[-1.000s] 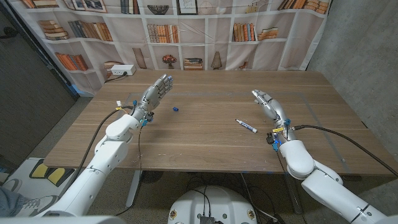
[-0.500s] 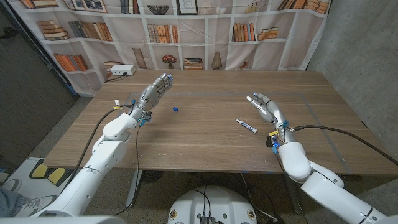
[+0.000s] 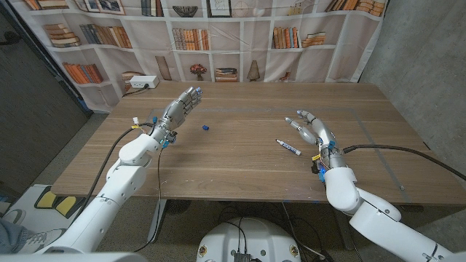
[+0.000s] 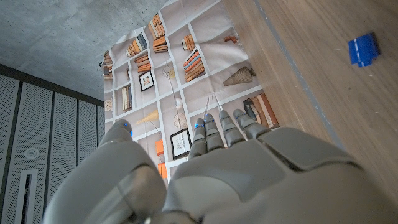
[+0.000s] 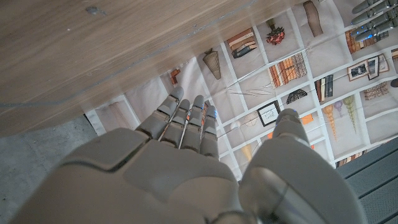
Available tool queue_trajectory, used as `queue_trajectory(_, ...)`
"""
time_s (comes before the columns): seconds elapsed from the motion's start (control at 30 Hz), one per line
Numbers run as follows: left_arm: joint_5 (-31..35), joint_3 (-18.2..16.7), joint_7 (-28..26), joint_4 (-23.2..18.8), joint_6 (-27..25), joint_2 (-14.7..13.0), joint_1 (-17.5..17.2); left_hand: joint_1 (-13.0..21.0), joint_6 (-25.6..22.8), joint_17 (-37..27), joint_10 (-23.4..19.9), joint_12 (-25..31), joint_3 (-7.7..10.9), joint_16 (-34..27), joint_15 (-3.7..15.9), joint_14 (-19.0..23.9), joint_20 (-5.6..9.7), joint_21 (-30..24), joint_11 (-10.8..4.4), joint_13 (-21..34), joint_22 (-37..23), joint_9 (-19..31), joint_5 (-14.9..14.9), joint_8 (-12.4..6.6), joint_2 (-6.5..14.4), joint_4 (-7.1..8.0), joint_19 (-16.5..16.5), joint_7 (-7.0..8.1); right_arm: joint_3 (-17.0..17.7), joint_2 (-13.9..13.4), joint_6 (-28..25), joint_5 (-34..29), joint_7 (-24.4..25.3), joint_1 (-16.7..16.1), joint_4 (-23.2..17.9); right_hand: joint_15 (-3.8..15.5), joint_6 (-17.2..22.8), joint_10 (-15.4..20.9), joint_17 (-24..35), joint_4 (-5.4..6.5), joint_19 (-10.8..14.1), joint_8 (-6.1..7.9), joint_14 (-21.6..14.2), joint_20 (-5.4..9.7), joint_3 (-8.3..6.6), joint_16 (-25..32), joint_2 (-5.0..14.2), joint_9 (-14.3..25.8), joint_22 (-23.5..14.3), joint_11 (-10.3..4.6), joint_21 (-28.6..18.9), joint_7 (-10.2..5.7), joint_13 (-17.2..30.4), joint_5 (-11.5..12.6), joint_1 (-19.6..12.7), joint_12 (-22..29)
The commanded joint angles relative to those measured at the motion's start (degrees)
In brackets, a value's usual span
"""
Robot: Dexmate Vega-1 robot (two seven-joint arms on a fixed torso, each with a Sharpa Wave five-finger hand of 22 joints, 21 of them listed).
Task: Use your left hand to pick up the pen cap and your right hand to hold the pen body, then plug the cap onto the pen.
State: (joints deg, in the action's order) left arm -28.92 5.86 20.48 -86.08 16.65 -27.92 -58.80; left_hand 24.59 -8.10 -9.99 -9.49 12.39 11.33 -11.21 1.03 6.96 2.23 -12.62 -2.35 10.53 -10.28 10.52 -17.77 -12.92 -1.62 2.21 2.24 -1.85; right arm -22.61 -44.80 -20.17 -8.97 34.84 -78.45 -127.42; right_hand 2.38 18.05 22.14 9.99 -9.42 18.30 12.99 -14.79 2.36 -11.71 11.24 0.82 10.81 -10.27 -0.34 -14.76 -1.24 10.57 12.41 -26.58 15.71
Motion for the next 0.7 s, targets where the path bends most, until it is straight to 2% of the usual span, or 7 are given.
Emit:
queue_trajectory(0.03, -0.46, 0.26, 0.86, 0.34, 0.50, -0.23, 0.08, 0.19, -0.44, -0.34, -0.33, 0.00, -0.03, 0.12, -0.18, 0.44, 0.65, 0.07, 0.12, 0.32, -0.07, 0.30, 0.26, 0.23, 0.28, -0.36, 0.34, 0.02, -3.53, -1.37, -9.40, -4.80, -0.23, 1.47, -3.52, 0.37, 0.91, 0.88, 0.12, -0.07, 0.46, 0.27, -0.95, 1.57, -0.39, 0.07, 0.10, 0.28, -0.20, -0.29, 0.31, -0.51, 0.26, -0.33, -1.27, 0.45)
queue_trajectory(0.3, -0.75, -0.05, 1.06, 0.32, 1.40, -0.18, -0.29, 0.26, -0.53, -0.35, -0.26, -0.11, -0.07, 0.19, -0.22, 0.35, 0.65, 0.15, 0.36, 0.32, -0.08, 0.31, 0.38, 0.30, 0.38, -0.35, 0.32, 0.03, -7.13, -1.83, -16.20, -8.39, -1.28, 3.62, -5.03, 0.18, 0.66, 0.63, 0.13, -0.22, 0.12, -0.02, -0.72, 0.93, -0.86, -0.21, 0.38, 0.31, -0.20, -0.98, 0.71, -0.78, 0.31, -0.29, -2.63, 0.20)
queue_trajectory(0.47, -0.87, -0.22, 1.29, 0.40, 1.74, -0.45, -0.22, 0.31, -0.65, -0.36, -0.21, -0.18, -0.09, 0.23, -0.23, 0.28, 0.64, 0.19, 0.37, 0.33, -0.09, 0.32, 0.45, 0.31, 0.45, -0.35, 0.33, 0.10, -9.06, -1.66, -18.95, -10.01, -1.55, 5.02, -4.79, 0.29, 1.74, 2.05, 0.14, -0.45, 0.12, 0.21, -1.51, 0.71, -1.25, -0.15, 0.10, 0.41, -0.19, -1.59, 1.10, -1.22, 0.42, -0.23, -4.49, 0.60)
queue_trajectory(0.7, -1.12, -0.17, 1.94, 0.89, 2.28, -0.48, 0.33, 0.39, -0.66, -0.36, -0.35, -0.20, -0.12, 0.26, -0.19, 0.27, 0.51, 0.31, 0.22, 0.34, -0.09, 0.32, 0.57, 0.41, 0.55, -0.34, 0.18, 0.08, -10.97, -1.43, -21.35, -11.13, -2.14, 6.82, -4.06, 0.71, 2.35, 2.63, 0.16, -0.52, 0.25, 0.32, -2.02, 0.64, -1.38, -0.13, -0.34, 0.46, -0.18, -2.11, 1.29, -1.52, 0.50, 0.02, -5.52, 0.73)
